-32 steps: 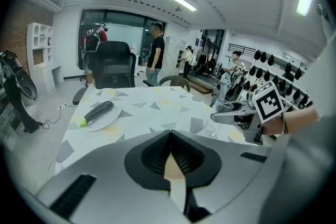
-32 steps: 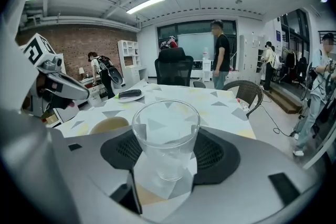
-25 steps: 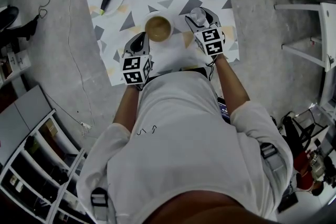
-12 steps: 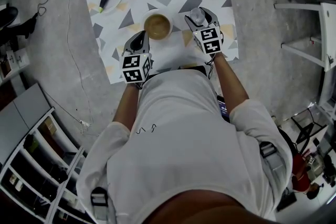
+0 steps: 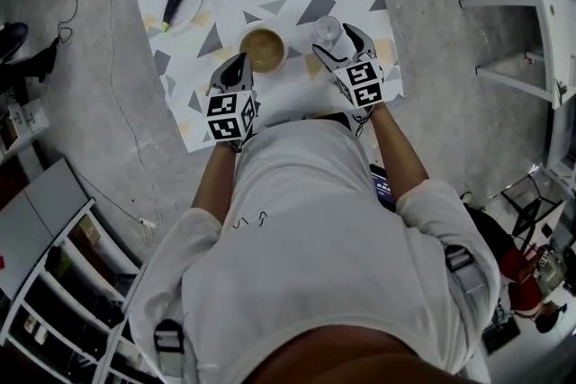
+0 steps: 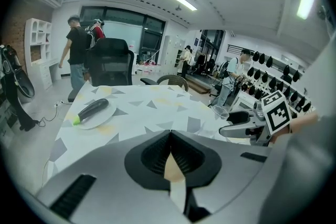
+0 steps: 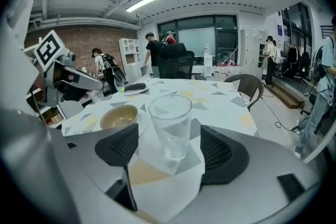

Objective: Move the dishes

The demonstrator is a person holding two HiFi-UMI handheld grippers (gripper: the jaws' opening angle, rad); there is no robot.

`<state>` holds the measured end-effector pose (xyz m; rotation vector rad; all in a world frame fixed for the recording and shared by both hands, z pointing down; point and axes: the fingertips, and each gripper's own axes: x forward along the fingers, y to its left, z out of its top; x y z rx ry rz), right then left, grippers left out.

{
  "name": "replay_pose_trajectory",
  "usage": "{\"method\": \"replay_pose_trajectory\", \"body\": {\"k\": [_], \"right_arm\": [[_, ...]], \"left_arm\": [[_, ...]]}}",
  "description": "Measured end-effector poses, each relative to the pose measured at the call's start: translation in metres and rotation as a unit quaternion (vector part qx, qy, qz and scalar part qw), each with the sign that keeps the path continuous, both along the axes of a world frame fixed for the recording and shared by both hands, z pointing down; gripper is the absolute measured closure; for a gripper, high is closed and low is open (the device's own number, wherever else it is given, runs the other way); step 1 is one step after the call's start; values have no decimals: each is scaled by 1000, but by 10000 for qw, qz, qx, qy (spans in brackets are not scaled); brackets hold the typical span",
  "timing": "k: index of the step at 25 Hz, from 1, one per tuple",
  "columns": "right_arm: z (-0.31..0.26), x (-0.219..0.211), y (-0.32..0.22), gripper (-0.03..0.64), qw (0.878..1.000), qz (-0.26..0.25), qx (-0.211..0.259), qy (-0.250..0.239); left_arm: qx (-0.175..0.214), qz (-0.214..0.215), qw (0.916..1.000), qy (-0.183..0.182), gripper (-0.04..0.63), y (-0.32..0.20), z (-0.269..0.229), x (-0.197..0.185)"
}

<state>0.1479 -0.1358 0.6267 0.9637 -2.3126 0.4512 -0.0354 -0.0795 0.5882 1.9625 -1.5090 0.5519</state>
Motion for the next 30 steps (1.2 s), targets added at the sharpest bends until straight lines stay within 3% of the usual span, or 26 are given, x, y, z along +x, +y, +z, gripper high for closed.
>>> {"method": "replay_pose_trajectory", "body": {"k": [3, 5, 8, 10, 15, 20, 27, 30], "right_arm": [[-1, 11, 18, 283, 9998, -29, -87, 161], [-4, 15, 28, 356, 9997, -37, -125, 197], [-11, 19, 37, 517, 9997, -93, -121, 194], [-19, 16, 42, 568, 9996, -167, -64, 237], [-31, -9, 52, 568, 9933, -964, 328, 552], [-24, -42, 64, 547, 9832, -1688, 242, 644], [-2, -90, 81, 502, 9444, -2984, 328, 1341], [10, -107, 89, 502, 9192, -3506, 443, 1735]], "left_arm": [[13, 116, 9999, 36, 577, -5, 1, 3], [19, 196, 9998, 50, 577, -8, 3, 5], [13, 287, 9996, 70, 577, -13, 5, 8], [10, 331, 9994, 85, 577, -15, 6, 10], [-24, 291, 9995, 95, 577, -14, 9, 4], [-114, 36, 9998, 127, 577, -1, 15, -9], [-316, -532, 9979, 190, 577, 25, 29, -39], [-397, -790, 9958, 226, 577, 38, 34, -50]]}}
